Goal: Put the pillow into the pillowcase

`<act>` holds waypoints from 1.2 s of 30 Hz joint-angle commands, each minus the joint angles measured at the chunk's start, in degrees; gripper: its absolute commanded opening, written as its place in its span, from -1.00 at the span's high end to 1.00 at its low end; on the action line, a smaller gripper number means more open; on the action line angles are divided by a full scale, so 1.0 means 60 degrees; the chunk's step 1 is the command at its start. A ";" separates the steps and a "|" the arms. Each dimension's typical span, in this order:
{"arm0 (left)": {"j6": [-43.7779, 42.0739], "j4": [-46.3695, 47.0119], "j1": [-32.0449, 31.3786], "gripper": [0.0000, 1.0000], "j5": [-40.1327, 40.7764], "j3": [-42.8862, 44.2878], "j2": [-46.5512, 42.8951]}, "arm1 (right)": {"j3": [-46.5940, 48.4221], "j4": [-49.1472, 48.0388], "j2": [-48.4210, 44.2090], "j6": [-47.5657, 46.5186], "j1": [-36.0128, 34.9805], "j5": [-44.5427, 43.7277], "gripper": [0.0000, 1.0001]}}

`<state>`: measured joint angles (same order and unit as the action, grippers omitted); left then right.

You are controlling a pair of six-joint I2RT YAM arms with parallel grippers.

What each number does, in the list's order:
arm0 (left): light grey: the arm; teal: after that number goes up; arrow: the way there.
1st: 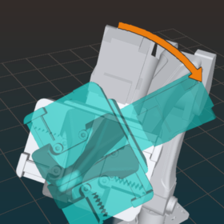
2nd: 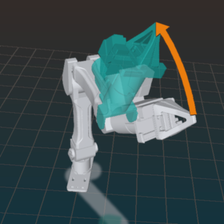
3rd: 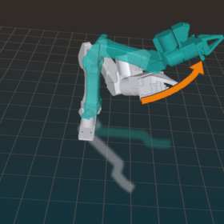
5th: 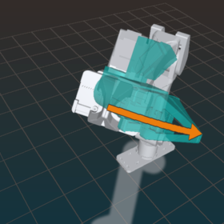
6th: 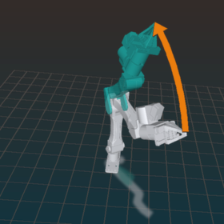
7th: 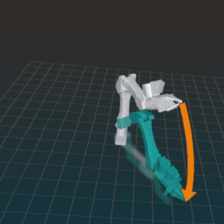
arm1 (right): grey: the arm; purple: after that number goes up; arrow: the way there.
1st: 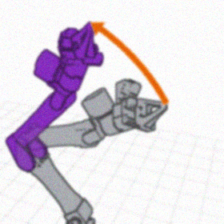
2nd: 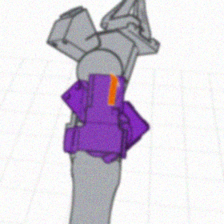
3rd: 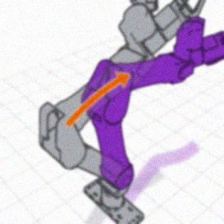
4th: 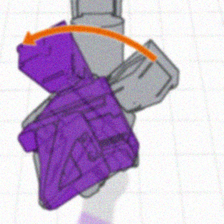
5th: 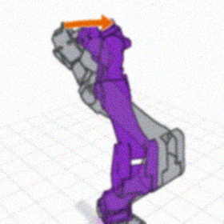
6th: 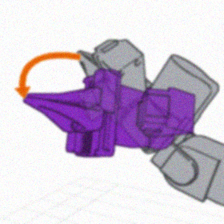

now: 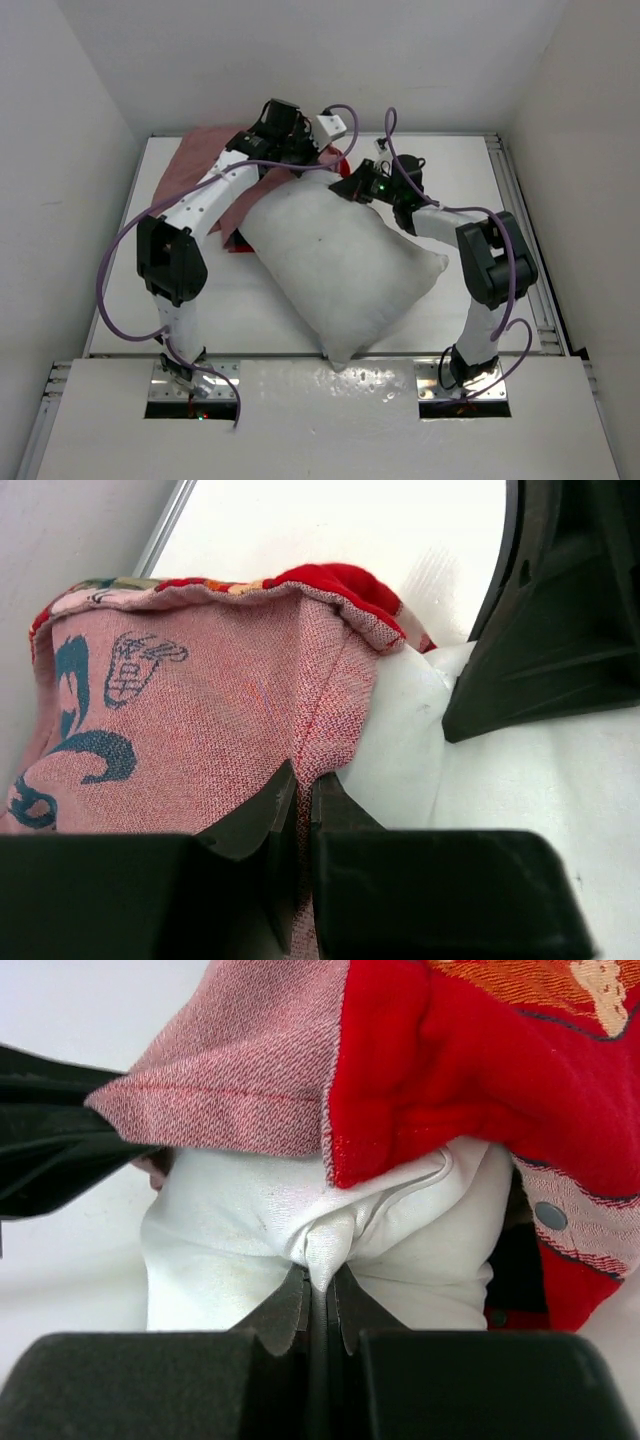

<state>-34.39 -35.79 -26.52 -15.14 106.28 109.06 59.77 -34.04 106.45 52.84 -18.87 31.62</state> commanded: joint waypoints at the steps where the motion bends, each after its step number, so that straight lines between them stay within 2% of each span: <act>1: -0.0157 0.0399 -0.0076 1.00 -0.0157 0.0318 -0.0188 | 0.0043 -0.1444 -0.0472 0.0699 -0.0165 -0.0332 1.00; 4: -0.0448 0.0151 -0.0661 1.00 -0.1034 0.0801 -0.0100 | 0.0773 -0.1926 0.0067 0.1284 -0.0136 -0.0684 1.00; 6: -0.1019 -0.0287 -0.1128 1.00 -0.2055 0.1094 -0.0085 | 0.1707 -0.3300 0.0522 0.2292 0.0170 -0.0713 1.00; 7: -0.1166 -0.0464 -0.1218 1.00 -0.2439 0.1153 -0.0114 | 0.2018 -0.4292 0.1017 0.3385 0.0346 -0.0888 1.00; 8: -0.1211 -0.0712 -0.1277 1.00 -0.2835 0.1313 -0.0129 | 0.2326 -0.4606 0.1254 0.3918 0.0522 -0.1383 1.00; 10: -0.1502 -0.1489 -0.1292 1.00 -0.3759 0.1403 -0.0158 | 0.2812 -0.4712 0.1519 0.4739 0.1078 -0.2072 1.00; 11: -0.1504 -0.1592 -0.1321 1.00 -0.3820 0.1374 -0.0173 | 0.2595 -0.4611 0.1477 0.4671 0.1196 -0.2845 1.00; 13: -0.1461 -0.1579 -0.1292 1.00 -0.3893 0.1097 -0.0231 | 0.2271 -0.3254 0.1200 0.3882 0.1373 -0.3378 1.00; 14: -0.1388 -0.1463 -0.1278 0.88 -0.3806 0.1037 -0.0246 | 0.2227 -0.2421 0.1140 0.3531 0.1388 -0.3481 1.00; 15: -0.1213 -0.1114 -0.1263 0.63 -0.3544 0.0950 -0.0232 | 0.2241 -0.1571 0.1110 0.3194 0.1373 -0.3497 1.00; 16: -0.0718 -0.0893 -0.1220 -0.02 -0.3368 0.0891 -0.0217 | 0.2270 -0.0098 0.1096 0.2407 0.1373 -0.3395 0.99; 17: -0.0409 -0.0528 -0.1074 -0.30 -0.2974 0.0861 -0.0144 | 0.2227 0.0482 0.1052 0.2008 0.1388 -0.3264 0.41; 18: -0.0116 -0.0321 -0.0971 -0.55 -0.2768 0.0890 -0.0100 | 0.2197 0.1460 0.1052 0.1322 0.1475 -0.3001 0.00; 19: 0.0438 -0.0131 -0.0753 -0.98 -0.2345 0.0977 -0.0042 | 0.2240 0.1992 0.1008 0.1026 0.1664 -0.2883 -0.64; 20: 0.0632 -0.0129 -0.0634 -0.99 -0.2341 0.1051 -0.0027 | 0.2241 0.2591 0.1008 0.0675 0.1666 -0.2824 -0.65; 21: 0.0707 -0.0216 -0.0532 -0.99 -0.1906 0.1153 -0.0012 | 0.2357 0.3120 0.0950 0.0381 0.1898 -0.2794 -0.97; 22: 0.0708 -0.0318 -0.0400 -0.99 -0.1727 0.1197 -0.0041 | 0.2387 0.3835 0.0877 -0.0275 0.2045 -0.2707 -0.97; 24: 0.0678 -0.0436 -0.0121 -0.99 -0.0631 0.0907 -0.0362 | 0.2358 0.4295 0.0425 -0.1024 0.2469 -0.2706 -0.98; 26: 0.0620 -0.0233 0.0142 -0.95 0.0494 -0.0262 -0.1006 | 0.2445 0.4997 -0.0015 -0.2487 0.2618 -0.3114 -0.97; 27: 0.0547 -0.0173 0.0245 -0.29 0.0690 -0.0789 -0.1298 | 0.2489 0.5449 -0.0511 -0.3697 0.2604 -0.3334 -0.98; 28: 0.0633 -0.0129 0.0434 0.27 0.0851 -0.1780 -0.1779 | 0.2504 0.5613 -0.0748 -0.4245 0.2560 -0.3756 -0.97; 29: 0.0823 0.0089 0.0523 0.72 0.1302 -0.2298 -0.2031 | 0.2548 0.5891 -0.0953 -0.4816 0.2458 -0.3862 -0.91; 30: 0.0999 0.0222 0.0640 1.00 0.1394 -0.2840 -0.2280 | 0.2606 0.6111 -0.1173 -0.5301 0.2399 -0.3863 -0.56; 31: 0.1349 0.0339 0.0743 1.00 0.1424 -0.3875 -0.2703 | 0.2622 0.6548 -0.1552 -0.6089 0.2297 -0.3965 0.59; 32: 0.1584 0.0688 0.0947 1.00 0.1511 -0.4306 -0.2852 | 0.2549 0.6727 -0.1730 -0.6300 0.1991 -0.4647 0.90; 33: 0.1789 0.0880 0.1021 1.00 0.1584 -0.4745 -0.2970 | 0.2418 0.6772 -0.1964 -0.6534 0.1785 -0.4915 0.90; 34: 0.2256 0.1056 0.1153 0.50 0.1672 -0.5445 -0.3145 | 0.2286 0.6772 -0.2343 -0.7276 0.1580 -0.5005 0.49; 35: 0.2449 0.1377 0.1197 0.14 0.1978 -0.5757 -0.3190 | 0.2009 0.6772 -0.2535 -0.7718 0.1042 -0.4962 0.07; 36: 0.2697 0.1583 0.1241 -0.46 0.2213 -0.6021 -0.3234 | 0.1905 0.6816 -0.2697 -0.8520 0.0717 -0.4976 -0.36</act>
<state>-25.34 -33.54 -19.70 -6.92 73.91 92.20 72.25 3.97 93.67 18.15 -8.67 4.49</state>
